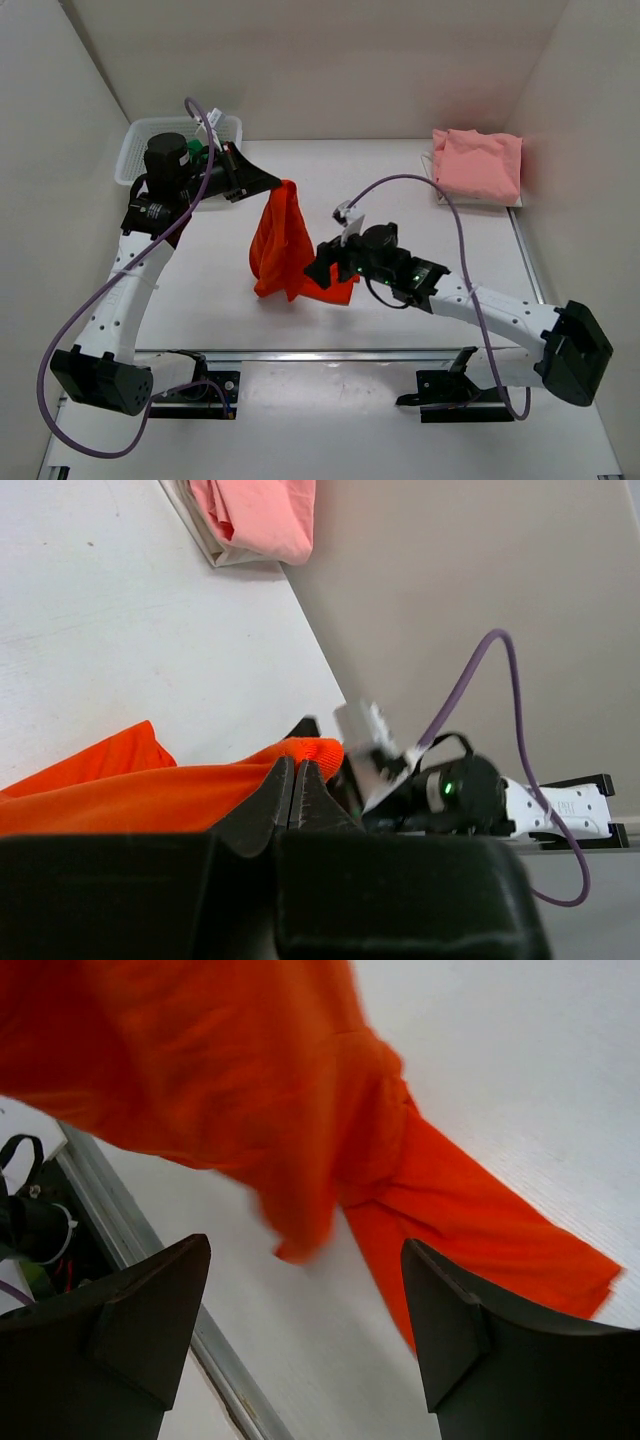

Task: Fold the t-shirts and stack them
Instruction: Move the tshirt to the center of the board, then flatten out the tshirt

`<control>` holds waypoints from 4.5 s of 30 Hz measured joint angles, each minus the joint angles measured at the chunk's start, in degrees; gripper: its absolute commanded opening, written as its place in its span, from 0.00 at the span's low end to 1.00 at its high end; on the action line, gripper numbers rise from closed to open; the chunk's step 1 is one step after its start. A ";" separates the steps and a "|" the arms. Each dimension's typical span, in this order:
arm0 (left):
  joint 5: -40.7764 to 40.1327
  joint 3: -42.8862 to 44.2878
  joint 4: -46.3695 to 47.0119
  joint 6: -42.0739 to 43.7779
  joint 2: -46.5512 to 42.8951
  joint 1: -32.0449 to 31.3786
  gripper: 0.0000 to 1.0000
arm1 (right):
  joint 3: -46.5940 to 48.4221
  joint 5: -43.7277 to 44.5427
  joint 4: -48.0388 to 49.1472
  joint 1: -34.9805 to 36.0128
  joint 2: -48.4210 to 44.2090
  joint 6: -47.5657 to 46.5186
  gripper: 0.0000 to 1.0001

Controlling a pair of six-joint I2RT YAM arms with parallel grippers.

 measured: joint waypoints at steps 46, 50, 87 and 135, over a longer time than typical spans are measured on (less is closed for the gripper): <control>5.73 0.90 4.24 -3.89 -1.99 0.87 0.00 | 7.78 2.34 2.95 -19.37 -4.42 -7.80 0.00; 8.59 4.42 10.32 -7.23 0.15 -2.71 0.00 | 14.75 1.16 -1.51 -33.33 -15.91 -9.42 0.00; -1.46 -11.08 22.25 -9.07 12.83 17.88 0.56 | 67.04 21.14 -21.70 -33.27 51.95 -23.56 0.58; -38.58 -36.92 14.53 -8.81 -3.98 -14.21 0.00 | -6.71 5.68 -15.28 -20.76 13.35 9.40 0.27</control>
